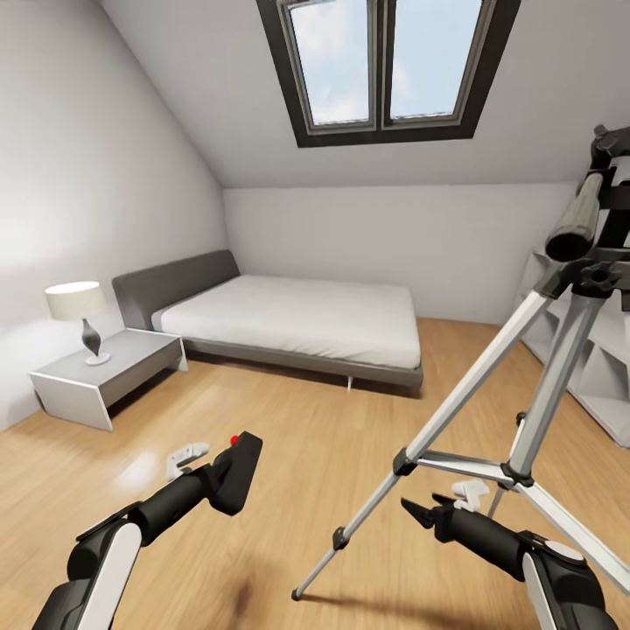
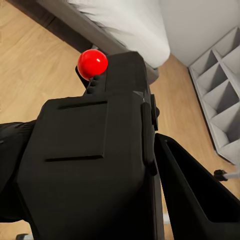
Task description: Attach the digital camera to the camera tripod in the bedroom.
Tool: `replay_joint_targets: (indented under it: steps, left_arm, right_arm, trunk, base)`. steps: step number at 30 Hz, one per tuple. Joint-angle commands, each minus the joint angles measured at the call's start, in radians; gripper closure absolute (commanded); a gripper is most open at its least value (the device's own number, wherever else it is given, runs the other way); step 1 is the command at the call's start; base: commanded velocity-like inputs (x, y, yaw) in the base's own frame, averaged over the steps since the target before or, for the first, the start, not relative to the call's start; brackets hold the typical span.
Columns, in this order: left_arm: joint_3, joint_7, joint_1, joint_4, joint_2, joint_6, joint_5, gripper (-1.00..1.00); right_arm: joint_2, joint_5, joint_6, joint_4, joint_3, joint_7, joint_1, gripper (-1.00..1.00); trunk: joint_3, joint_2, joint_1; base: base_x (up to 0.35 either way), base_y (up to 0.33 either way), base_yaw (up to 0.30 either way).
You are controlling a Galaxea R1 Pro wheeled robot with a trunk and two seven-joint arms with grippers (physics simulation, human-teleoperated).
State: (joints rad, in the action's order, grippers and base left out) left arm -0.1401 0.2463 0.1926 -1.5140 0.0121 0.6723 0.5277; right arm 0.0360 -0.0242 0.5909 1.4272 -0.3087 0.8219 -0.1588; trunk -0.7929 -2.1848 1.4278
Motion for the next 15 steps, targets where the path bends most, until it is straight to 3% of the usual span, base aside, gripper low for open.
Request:
replay_joint_targets:
  steps: [1,6,7,9,13,14,15]
  left_arm:
    - [-0.001,0.004,0.001,0.001,-0.001,0.006,0.001,1.0]
    - [-0.003,-0.006,0.001,0.014,0.001,0.009,-0.007,1.0]
    - [-0.003,-0.016,0.0,0.018,0.003,0.017,-0.008,1.0]
    - [-0.004,-0.024,0.0,0.034,0.006,0.026,-0.009,1.0]
    - [-0.005,-0.035,-0.003,0.135,0.011,0.029,-0.035,1.0]
    - [-0.005,-0.042,-0.005,0.245,0.014,0.026,-0.046,1.0]
    - [-0.005,-0.045,-0.005,0.277,0.015,0.025,-0.048,1.0]
  right_arm:
    - [0.001,-0.004,0.006,-0.012,-0.002,0.003,-0.001,-1.0]
    - [0.005,-0.026,0.004,-0.115,-0.016,-0.031,-0.002,-1.0]
    - [0.02,-0.056,0.003,-0.192,-0.03,-0.061,-0.002,-1.0]
    - [0.029,-0.086,0.0,-0.254,-0.036,-0.083,-0.002,-1.0]
    - [0.036,-0.165,-0.053,-0.412,-0.042,-0.122,-0.002,-1.0]
    - [0.038,-0.2,-0.124,-0.529,-0.045,-0.149,-0.002,-1.0]
    - [0.039,-0.205,-0.143,-0.557,-0.046,-0.157,-0.001,-1.0]
  trunk:
    - [0.002,0.007,-0.004]
    - [0.018,0.042,-0.023]
    - [0.021,0.049,-0.027]
    - [0.027,0.063,-0.035]
    - [0.04,0.091,-0.05]
    - [0.043,0.098,-0.054]
    - [0.046,0.105,-0.058]
  base:
    - [0.0,0.0,0.0]
    - [0.0,0.0,0.0]
    - [0.0,0.0,0.0]
    - [0.0,0.0,0.0]
    - [0.0,0.0,0.0]
    - [0.0,0.0,0.0]
    - [0.0,0.0,0.0]
